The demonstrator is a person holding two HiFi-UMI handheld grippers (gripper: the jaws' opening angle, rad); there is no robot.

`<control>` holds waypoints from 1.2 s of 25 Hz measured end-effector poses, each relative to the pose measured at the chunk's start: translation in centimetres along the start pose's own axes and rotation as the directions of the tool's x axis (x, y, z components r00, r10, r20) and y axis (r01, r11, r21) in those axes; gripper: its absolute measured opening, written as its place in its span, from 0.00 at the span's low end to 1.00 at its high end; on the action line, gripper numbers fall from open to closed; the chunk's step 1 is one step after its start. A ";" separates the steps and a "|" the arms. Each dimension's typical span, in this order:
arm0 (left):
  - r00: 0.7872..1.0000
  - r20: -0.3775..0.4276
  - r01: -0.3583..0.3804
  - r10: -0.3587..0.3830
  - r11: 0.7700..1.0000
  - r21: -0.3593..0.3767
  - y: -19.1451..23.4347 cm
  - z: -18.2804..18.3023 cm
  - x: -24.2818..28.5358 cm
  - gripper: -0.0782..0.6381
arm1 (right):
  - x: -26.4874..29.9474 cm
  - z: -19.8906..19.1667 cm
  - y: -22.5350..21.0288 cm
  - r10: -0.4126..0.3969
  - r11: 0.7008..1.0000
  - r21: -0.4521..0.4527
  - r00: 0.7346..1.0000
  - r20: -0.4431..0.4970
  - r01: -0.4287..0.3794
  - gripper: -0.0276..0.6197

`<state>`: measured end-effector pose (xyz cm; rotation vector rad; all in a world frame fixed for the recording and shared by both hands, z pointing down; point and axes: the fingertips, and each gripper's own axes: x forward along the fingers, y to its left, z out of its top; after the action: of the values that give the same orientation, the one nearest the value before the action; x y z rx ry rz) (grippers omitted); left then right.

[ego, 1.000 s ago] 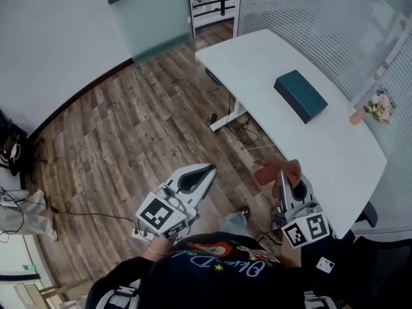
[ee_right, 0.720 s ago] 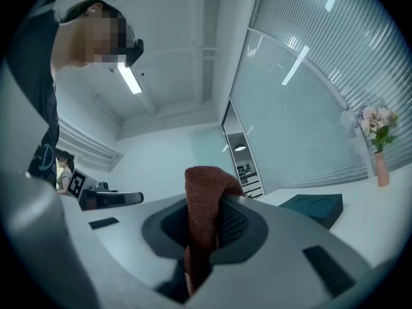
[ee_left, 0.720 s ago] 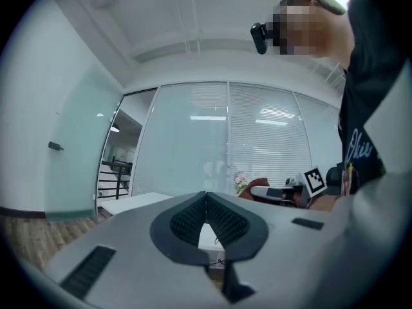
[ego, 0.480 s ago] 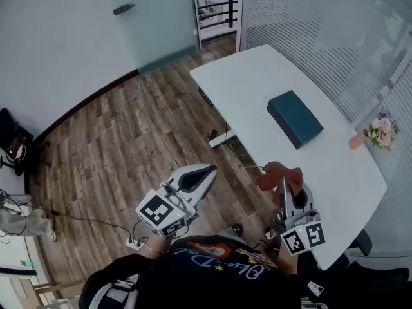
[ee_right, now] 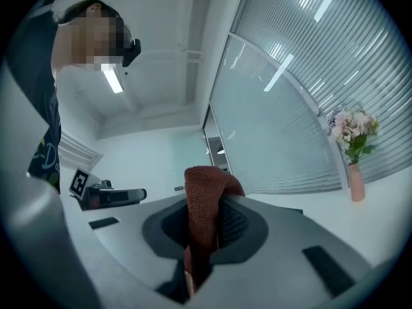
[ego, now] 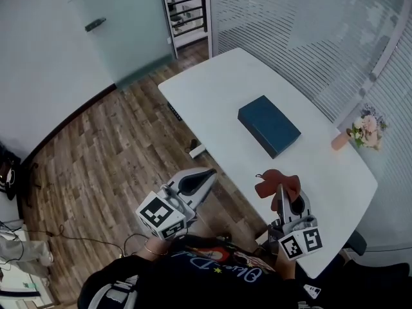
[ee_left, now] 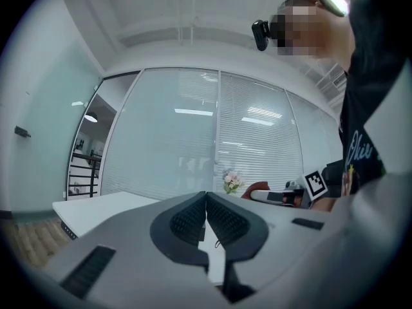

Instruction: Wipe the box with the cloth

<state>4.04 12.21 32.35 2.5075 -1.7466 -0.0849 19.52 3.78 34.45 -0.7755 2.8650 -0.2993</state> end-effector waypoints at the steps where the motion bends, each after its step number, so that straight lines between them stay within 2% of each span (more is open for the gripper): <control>1: 1.000 -0.006 0.014 -0.014 1.000 -0.007 0.1 -0.1 0.4 0.12 | 0.1 0.1 -0.2 -0.009 1.000 -0.004 1.000 -0.002 0.009 0.11; 7: 0.997 -0.011 0.079 -0.080 0.996 -0.052 2.4 -1.3 4.2 0.12 | 1.3 -0.3 -2.5 -0.080 0.997 -0.016 0.997 -0.020 0.080 0.11; 11: 0.984 -0.002 0.175 -0.176 0.983 -0.060 4.7 -1.5 9.4 0.12 | 2.5 0.4 -5.3 -0.172 0.984 -0.042 0.985 -0.003 0.172 0.11; 14: 0.962 0.014 0.272 -0.271 0.961 -0.056 6.9 -0.3 13.7 0.12 | 4.6 2.0 -7.3 -0.254 0.964 -0.070 0.967 0.030 0.255 0.11; 19: 0.910 0.019 0.415 -0.415 0.909 -0.032 10.6 1.2 19.9 0.12 | 8.3 3.6 -9.9 -0.390 0.915 -0.087 0.918 0.070 0.395 0.11; 25: 0.882 -0.001 0.470 -0.471 0.881 -0.051 15.0 0.2 24.2 0.12 | 13.4 4.6 -12.3 -0.439 0.883 -0.132 0.892 0.104 0.450 0.11; 30: 0.862 -0.018 0.504 -0.507 0.860 -0.073 17.6 -0.6 26.8 0.12 | 17.7 5.5 -14.6 -0.446 0.868 -0.182 0.886 0.124 0.462 0.11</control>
<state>-3.07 -19.00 34.83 2.8237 -1.0040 -0.1257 12.52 -18.43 30.70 -1.4728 2.6303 -0.0180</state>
